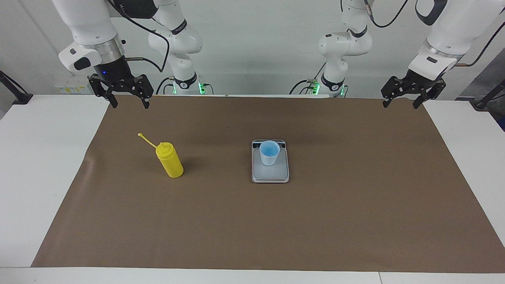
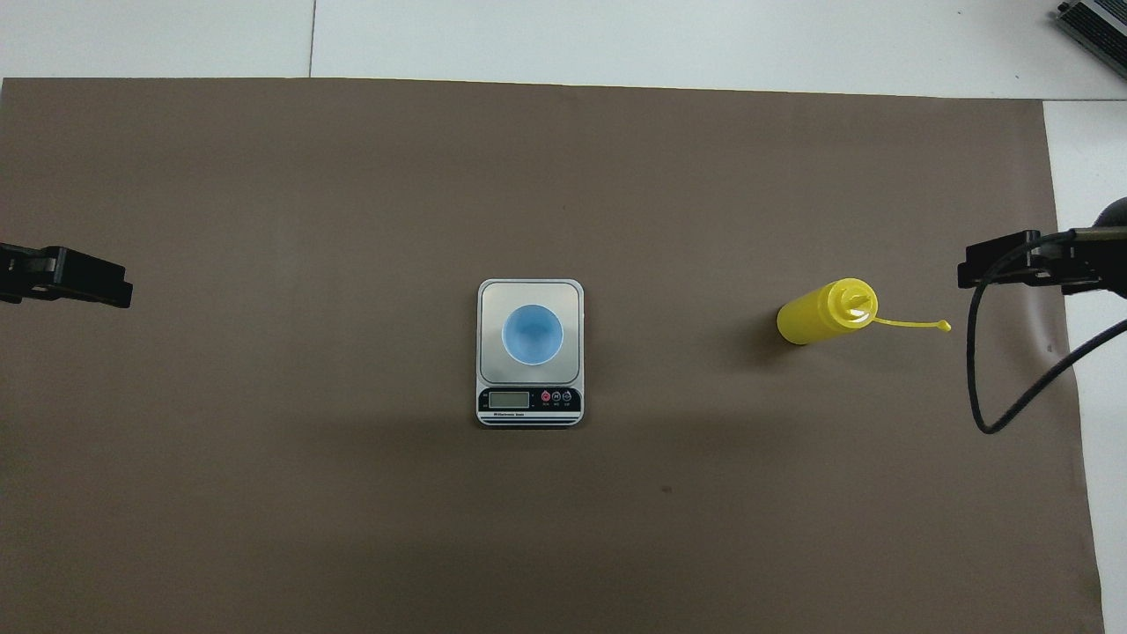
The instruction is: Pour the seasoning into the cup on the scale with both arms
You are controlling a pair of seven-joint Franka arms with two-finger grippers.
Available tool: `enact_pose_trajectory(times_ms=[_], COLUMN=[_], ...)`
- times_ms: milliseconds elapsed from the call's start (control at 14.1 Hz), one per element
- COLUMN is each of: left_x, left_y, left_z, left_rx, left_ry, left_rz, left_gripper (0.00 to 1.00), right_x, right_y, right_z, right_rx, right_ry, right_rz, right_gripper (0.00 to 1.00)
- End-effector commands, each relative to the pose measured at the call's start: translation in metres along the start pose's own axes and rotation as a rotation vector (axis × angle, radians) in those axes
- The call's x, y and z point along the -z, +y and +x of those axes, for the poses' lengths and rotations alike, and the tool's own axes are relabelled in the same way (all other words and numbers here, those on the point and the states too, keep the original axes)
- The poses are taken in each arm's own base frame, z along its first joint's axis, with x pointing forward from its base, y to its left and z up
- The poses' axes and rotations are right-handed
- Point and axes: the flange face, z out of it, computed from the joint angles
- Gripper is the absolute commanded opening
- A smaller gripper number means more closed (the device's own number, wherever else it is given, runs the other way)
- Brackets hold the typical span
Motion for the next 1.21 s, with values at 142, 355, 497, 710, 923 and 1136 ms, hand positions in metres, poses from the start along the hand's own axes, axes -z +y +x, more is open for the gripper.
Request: enact_pose_trajectory(times_ms=[142, 355, 497, 710, 923, 1136], left_x=[0.001, 0.001, 0.001, 0.001, 0.001, 0.001], left_y=[-0.003, -0.003, -0.003, -0.003, -0.003, -0.003], left_z=[-0.004, -0.004, -0.003, -0.003, -0.004, -0.004], left_rx=[0.004, 0.004, 0.004, 0.004, 0.004, 0.004], left_ry=[-0.009, -0.009, -0.010, -0.010, -0.009, -0.009], left_rz=[-0.015, -0.014, -0.014, -0.014, -0.014, -0.014], left_gripper=[1.00, 1.00, 1.00, 1.00, 1.00, 1.00], right_x=[-0.005, -0.010, -0.010, -0.011, -0.011, -0.011], right_y=[-0.007, -0.008, -0.007, -0.007, -0.014, -0.017], right_z=[-0.008, -0.014, -0.012, -0.013, -0.013, -0.014], right_rx=[-0.038, -0.032, -0.003, 0.041, 0.062, 0.068], right_ry=[-0.061, -0.064, -0.052, -0.049, -0.043, -0.047], right_rz=[0.023, 0.008, 0.009, 0.006, -0.037, -0.037], right_gripper=[1.00, 1.00, 1.00, 1.00, 1.00, 1.00])
